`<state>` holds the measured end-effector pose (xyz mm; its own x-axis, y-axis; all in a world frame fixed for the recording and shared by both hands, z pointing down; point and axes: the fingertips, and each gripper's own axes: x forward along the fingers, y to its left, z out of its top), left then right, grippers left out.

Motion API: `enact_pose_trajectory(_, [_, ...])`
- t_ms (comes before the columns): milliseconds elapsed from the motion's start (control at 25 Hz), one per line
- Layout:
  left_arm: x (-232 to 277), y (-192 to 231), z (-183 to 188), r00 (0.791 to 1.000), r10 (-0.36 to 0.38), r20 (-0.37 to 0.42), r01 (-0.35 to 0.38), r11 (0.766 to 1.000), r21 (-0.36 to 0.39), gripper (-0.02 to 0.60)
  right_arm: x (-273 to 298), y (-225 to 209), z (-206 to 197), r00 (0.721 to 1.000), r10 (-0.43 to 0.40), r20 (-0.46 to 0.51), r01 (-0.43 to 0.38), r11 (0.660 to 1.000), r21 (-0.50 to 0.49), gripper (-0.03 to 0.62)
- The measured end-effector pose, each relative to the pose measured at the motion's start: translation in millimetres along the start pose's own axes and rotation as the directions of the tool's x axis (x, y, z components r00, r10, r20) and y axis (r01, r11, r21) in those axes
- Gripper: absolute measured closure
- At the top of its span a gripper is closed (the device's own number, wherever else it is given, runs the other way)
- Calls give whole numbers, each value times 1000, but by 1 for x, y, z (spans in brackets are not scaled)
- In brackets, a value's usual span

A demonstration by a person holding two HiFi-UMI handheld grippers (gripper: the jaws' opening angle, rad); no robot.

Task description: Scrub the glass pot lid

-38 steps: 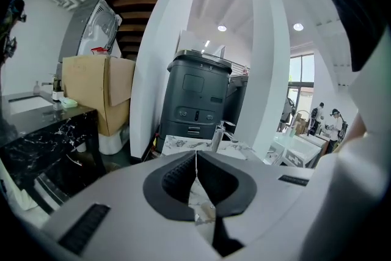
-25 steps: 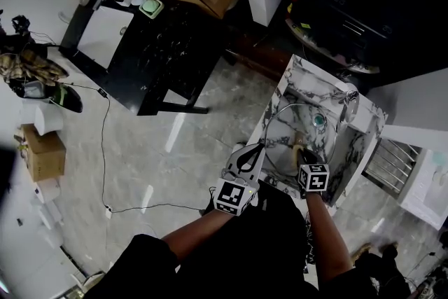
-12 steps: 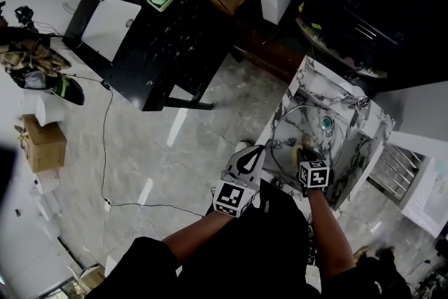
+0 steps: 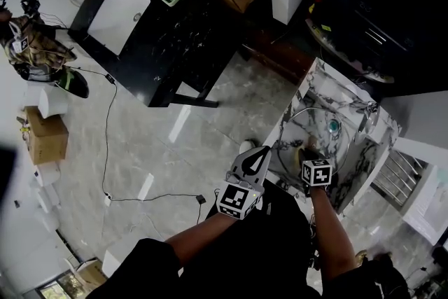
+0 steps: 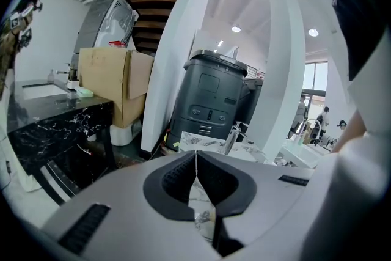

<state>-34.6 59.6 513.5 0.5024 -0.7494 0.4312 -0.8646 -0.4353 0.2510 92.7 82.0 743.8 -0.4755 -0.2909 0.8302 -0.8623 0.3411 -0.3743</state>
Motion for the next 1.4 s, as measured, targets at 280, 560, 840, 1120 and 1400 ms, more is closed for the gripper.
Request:
enact_pose_trajectory(280, [5, 6, -2, 1000, 24, -15, -24, 1000, -9, 563, 9, 12, 11, 999, 40, -9, -40, 998, -40, 536])
enact_pose_trajectory(560, [7, 5, 3, 999, 22, -23, -22, 1000, 17, 563, 16, 30, 20, 996, 92, 0, -92, 996, -7, 536])
enact_pose_trajectory(840, [3, 11, -2, 998, 45, -44, -44, 999, 8, 563, 24, 41, 31, 996, 89, -11, -90, 989, -115, 536])
enact_pose_trajectory(1120, [6, 10, -5, 997, 50, -51, -49, 999, 11, 563, 29, 38, 46, 997, 77, 2, -76, 981, -179, 536])
enact_pose_trajectory(1400, [20, 0, 1, 999, 40, -35, -40, 999, -18, 563, 33, 33, 61, 997, 76, 18, -70, 971, -229, 535])
